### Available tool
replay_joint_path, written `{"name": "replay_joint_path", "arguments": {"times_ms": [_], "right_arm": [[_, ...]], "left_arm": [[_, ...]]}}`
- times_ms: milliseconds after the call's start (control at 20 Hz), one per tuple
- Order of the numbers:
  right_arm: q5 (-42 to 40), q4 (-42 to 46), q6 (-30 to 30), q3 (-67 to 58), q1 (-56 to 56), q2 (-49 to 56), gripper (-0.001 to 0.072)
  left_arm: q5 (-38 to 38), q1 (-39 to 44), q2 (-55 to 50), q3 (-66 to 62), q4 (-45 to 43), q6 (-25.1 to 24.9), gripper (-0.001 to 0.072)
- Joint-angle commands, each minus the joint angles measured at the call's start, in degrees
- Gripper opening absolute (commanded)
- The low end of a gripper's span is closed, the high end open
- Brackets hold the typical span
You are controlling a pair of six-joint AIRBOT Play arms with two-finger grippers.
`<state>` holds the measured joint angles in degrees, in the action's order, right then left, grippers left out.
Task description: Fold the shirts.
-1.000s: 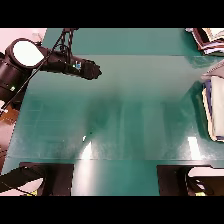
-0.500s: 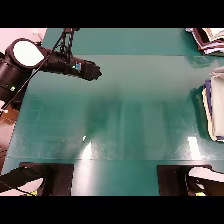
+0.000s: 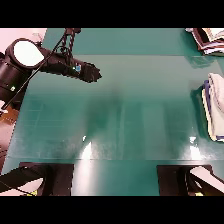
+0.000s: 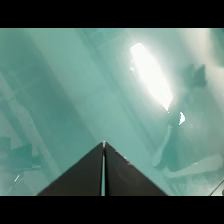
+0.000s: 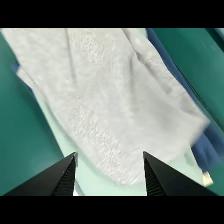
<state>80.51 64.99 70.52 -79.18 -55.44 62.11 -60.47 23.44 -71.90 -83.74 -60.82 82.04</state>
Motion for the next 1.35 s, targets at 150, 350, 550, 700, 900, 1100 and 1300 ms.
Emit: {"name": "replay_joint_path", "arguments": {"times_ms": [150, 350, 550, 700, 900, 1100, 1300], "right_arm": [[-1.6, -11.4, 0.1, 6.4, -2.3, -5.3, 0.0489], [-1.3, -25.6, 0.1, 6.3, 10.7, -5.4, 0.0488], [-4.0, -25.8, 0.0, 6.3, 30.0, -5.4, 0.0487], [-8.7, -25.8, 0.0, 6.3, 41.0, -5.4, 0.0454], [-13.6, -25.8, 0.0, 6.3, 49.7, -5.4, 0.0236], [-13.4, -25.8, 0.0, 6.3, 51.5, -5.4, 0.0013], [-12.7, -25.8, 0.0, 6.3, 51.1, -5.4, 0.0014]], "left_arm": [[-0.1, 0.0, 0.0, 0.0, -0.1, -1.6, 0.0026], [-0.2, 0.0, 0.0, 0.0, -0.1, -1.5, 0.0026], [-2.2, 0.0, 0.0, 0.0, 0.0, -1.5, 0.0026], [-0.5, 0.0, 0.0, 0.0, -0.1, -1.5, 0.0026], [2.4, 0.0, 0.0, 0.0, -0.1, -1.5, 0.0026], [4.7, 0.0, 0.0, 0.0, -0.1, -1.5, 0.0026], [6.0, 0.0, 0.0, 0.0, -0.1, -1.5, 0.0026]]}}
